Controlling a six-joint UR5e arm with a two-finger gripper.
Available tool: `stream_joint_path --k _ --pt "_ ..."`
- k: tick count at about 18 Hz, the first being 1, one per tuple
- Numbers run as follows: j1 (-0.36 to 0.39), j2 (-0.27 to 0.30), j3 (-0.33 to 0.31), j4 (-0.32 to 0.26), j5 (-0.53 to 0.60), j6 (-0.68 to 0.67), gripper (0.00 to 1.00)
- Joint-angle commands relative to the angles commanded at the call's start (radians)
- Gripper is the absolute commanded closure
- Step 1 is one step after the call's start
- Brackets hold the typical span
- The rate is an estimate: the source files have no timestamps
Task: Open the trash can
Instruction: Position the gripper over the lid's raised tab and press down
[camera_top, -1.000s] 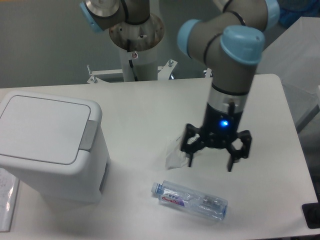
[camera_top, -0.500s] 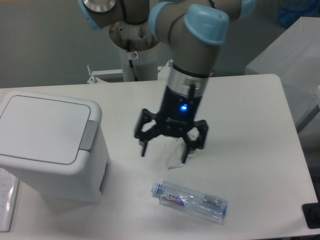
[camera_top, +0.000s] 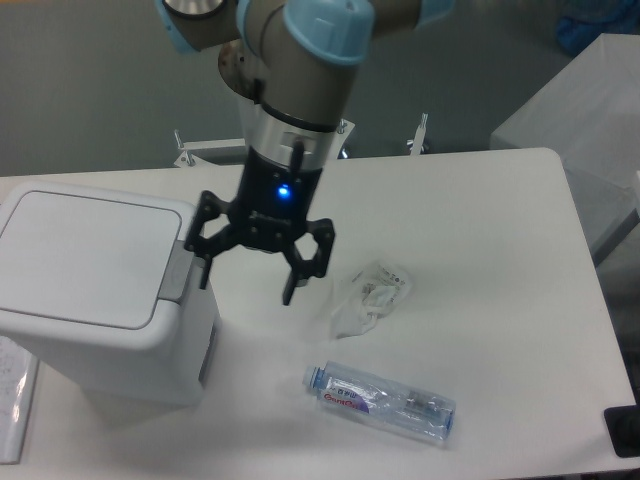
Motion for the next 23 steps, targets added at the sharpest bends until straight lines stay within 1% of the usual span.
stream_joint_path --k 5,9,14,17,23 --pt "0.000 0.006 -0.014 0.000 0.005 0.005 0.00" --pt "0.000 0.028 -0.048 0.005 0.009 0.015 0.00" --pt "0.000 0.018 -0.054 0.008 0.014 0.015 0.00" --pt "-0.002 0.014 -0.058 0.025 0.014 0.015 0.00" --pt "-0.002 0.014 -0.072 0.025 0.028 0.015 0.00"
